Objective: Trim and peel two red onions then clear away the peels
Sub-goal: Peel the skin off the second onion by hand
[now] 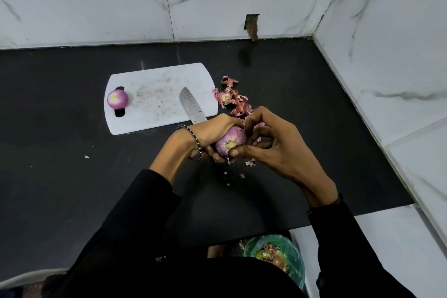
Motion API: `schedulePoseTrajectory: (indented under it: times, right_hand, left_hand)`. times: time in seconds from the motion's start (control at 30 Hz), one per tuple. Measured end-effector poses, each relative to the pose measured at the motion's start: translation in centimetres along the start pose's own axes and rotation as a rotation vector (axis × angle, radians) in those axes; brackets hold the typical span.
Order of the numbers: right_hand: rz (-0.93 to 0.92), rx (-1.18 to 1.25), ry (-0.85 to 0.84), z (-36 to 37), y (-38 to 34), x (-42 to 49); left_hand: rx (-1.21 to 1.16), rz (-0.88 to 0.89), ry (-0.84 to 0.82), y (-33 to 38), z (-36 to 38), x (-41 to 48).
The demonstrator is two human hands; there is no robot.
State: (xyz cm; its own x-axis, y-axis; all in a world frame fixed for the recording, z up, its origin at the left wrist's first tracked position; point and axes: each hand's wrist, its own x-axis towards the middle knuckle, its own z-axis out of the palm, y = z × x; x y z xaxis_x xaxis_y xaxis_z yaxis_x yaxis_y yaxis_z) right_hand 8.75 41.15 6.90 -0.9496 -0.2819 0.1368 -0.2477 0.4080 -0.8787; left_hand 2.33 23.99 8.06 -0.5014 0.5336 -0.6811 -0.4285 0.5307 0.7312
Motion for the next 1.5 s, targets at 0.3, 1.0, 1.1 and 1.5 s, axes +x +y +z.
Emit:
schedulePoseTrajectory:
  times: [0.3,1.0,1.1,1.5]
  right_hand:
    - [0.043,0.012,-0.066,0.0,0.8,0.1]
    - [-0.060,-0.202,-0.002,0.1,0.9,0.4]
    - [-0.113,-0.336,0.012,0.6,1.0,0.9]
    - [-0.072,-0.351,0.091,1.7,2.5,-0.2]
  left_hand:
    - [-0.013,0.125,0.040,-0.9,0.8,1.1]
    - [-0.105,0.019,0.037,-2.5,0.0,1.7]
    - [-0.136,-0.015,0.080,-2.9,-0.3,2.3]
    - [-0.401,0.105,0.174,-4.2,-1.4,2.2]
